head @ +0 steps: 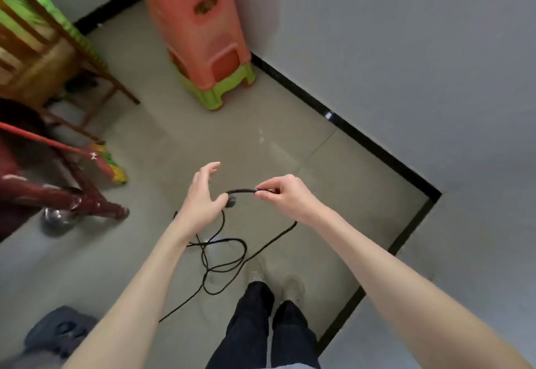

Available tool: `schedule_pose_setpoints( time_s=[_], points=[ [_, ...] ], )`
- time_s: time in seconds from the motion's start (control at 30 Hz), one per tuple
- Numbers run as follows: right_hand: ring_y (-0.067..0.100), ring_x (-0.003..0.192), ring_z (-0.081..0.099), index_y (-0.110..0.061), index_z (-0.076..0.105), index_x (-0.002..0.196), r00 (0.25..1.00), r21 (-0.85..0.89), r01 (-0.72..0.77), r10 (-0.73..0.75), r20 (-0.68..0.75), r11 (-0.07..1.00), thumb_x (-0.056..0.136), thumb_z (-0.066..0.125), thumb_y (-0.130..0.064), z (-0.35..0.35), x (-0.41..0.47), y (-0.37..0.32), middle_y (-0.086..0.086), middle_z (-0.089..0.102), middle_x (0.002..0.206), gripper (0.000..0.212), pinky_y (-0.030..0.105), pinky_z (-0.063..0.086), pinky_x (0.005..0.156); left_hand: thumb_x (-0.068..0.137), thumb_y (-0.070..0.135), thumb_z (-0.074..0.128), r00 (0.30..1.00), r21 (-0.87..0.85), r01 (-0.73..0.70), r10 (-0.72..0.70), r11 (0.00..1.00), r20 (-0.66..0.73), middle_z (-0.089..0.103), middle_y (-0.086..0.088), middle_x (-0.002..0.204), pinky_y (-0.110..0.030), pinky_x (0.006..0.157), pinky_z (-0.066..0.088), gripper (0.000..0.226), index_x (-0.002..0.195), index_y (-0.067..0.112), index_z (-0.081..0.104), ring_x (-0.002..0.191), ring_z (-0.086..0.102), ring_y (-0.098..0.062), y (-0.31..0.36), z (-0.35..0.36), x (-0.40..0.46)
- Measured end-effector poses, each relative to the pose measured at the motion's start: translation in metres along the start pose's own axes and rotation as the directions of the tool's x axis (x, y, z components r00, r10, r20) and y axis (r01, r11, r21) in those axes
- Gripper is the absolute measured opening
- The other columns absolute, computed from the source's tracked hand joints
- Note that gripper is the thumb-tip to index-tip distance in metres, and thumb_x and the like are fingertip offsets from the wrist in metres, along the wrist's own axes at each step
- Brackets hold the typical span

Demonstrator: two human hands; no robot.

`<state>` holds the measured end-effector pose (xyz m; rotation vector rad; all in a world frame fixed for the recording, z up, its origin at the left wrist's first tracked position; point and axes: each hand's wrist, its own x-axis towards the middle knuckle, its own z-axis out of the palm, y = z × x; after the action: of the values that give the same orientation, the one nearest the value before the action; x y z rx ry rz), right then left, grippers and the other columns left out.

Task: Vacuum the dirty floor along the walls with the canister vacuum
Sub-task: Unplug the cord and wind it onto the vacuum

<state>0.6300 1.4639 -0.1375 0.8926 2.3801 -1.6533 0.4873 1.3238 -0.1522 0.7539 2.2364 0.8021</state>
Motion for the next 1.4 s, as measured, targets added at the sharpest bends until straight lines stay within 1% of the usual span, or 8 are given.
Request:
schedule_pose_setpoints(
  time_s=[0.1, 0.27, 0.5, 0.67, 0.83, 1.0, 1.2, 1.4],
  points=[
    [0.009, 0.077, 0.049, -0.009, 0.075, 0.105, 0.995, -0.054, 0.101, -0.100, 0.029, 0.993, 0.094, 0.060, -0.017, 0.014, 0.008, -0.058, -0.004, 0.063, 0.086, 0.020, 0.007, 0.035, 0.062, 0.094, 0.017, 0.053, 0.980, -0.023, -0.090, 0.093, 0.996, 0.174, 0.063, 0.012, 0.106, -0.023, 0.087, 0.045, 0.028, 0.113, 0.037, 0.052, 0.098, 0.059, -0.017, 0.003, -0.034, -0.025],
    [0.006, 0.058, 0.040, -0.004, 0.069, 0.090, 0.990, -0.133, 0.138, -0.132, 0.054, 0.981, 0.092, 0.061, -0.012, 0.057, 0.031, -0.104, -0.007, 0.049, 0.063, 0.012, 0.013, 0.032, 0.055, 0.099, 0.013, 0.044, 0.993, -0.220, -0.056, 0.031, 0.974, -0.116, 0.054, -0.004, 0.065, -0.014, 0.054, 0.041, 0.029, 0.075, 0.026, 0.056, 0.060, 0.050, -0.016, -0.032, -0.095, -0.050],
    [0.015, 0.068, 0.045, 0.007, 0.059, 0.082, 0.955, 0.020, -0.265, 0.259, 0.145, 0.964, 0.095, 0.058, -0.020, 0.190, 0.096, -0.069, 0.007, 0.057, 0.079, 0.030, 0.022, 0.036, 0.062, 0.101, 0.011, 0.040, 0.936, -0.558, 0.074, -0.251, 0.827, -0.248, 0.043, 0.011, 0.044, -0.030, 0.070, 0.046, 0.029, 0.076, 0.017, 0.052, 0.058, 0.049, -0.017, -0.143, -0.150, -0.047],
    [0.030, 0.079, 0.052, -0.006, 0.053, 0.083, 0.979, -0.332, -0.108, 0.159, 0.130, 0.937, 0.102, 0.048, -0.026, 0.265, 0.139, -0.040, 0.018, 0.062, 0.088, 0.029, 0.034, 0.036, 0.069, 0.098, 0.016, 0.046, 0.833, -0.583, 0.297, -0.503, 0.757, -0.229, 0.043, 0.000, 0.056, -0.038, 0.072, 0.048, 0.026, 0.075, 0.023, 0.057, 0.056, 0.046, -0.019, -0.257, -0.150, -0.051],
    [0.035, 0.114, 0.050, -0.007, 0.049, 0.130, 0.929, -0.705, 0.195, 0.102, 0.355, 0.681, 0.103, 0.037, -0.018, 0.295, 0.198, -0.003, 0.016, 0.057, 0.121, 0.031, 0.039, 0.042, 0.087, 0.095, 0.017, 0.055, 0.710, -0.661, 0.482, -0.699, 0.575, -0.091, 0.050, -0.006, 0.066, -0.047, 0.078, 0.054, 0.015, 0.080, 0.021, 0.057, 0.057, 0.048, -0.019, -0.351, -0.096, -0.055],
    [0.035, 0.126, 0.042, -0.010, 0.027, 0.150, 0.852, -0.811, 0.350, 0.199, 0.484, 0.469, 0.097, 0.036, -0.003, 0.336, 0.250, 0.041, 0.017, 0.049, 0.137, 0.055, 0.040, 0.037, 0.103, 0.097, 0.015, 0.051, 0.604, -0.706, 0.575, -0.796, 0.413, 0.026, 0.051, -0.007, 0.058, -0.030, 0.059, 0.053, 0.019, 0.078, 0.016, 0.054, 0.053, 0.050, -0.021, -0.410, -0.022, -0.052],
    [0.033, 0.127, 0.044, -0.006, 0.045, 0.141, 0.813, -0.738, 0.365, 0.191, 0.550, 0.568, 0.100, 0.042, -0.010, 0.405, 0.310, 0.093, 0.017, 0.052, 0.136, 0.041, 0.035, 0.037, 0.101, 0.099, 0.016, 0.045, 0.387, -0.861, 0.497, -0.916, 0.107, 0.110, 0.050, -0.006, 0.061, -0.044, 0.074, 0.054, 0.019, 0.081, 0.016, 0.051, 0.054, 0.050, -0.024, -0.464, 0.060, -0.043],
    [0.028, 0.131, 0.047, -0.009, 0.047, 0.141, 0.653, -0.634, 0.457, 0.249, 0.715, 0.623, 0.100, 0.044, -0.014, 0.469, 0.339, 0.155, 0.011, 0.054, 0.140, 0.041, 0.029, 0.035, 0.103, 0.104, 0.015, 0.032, 0.118, -0.936, 0.057, -0.928, -0.348, 0.353, 0.045, -0.013, 0.068, -0.043, 0.074, 0.052, 0.014, 0.097, 0.008, 0.042, 0.068, 0.059, -0.029, -0.502, 0.146, -0.027]
  ],
)
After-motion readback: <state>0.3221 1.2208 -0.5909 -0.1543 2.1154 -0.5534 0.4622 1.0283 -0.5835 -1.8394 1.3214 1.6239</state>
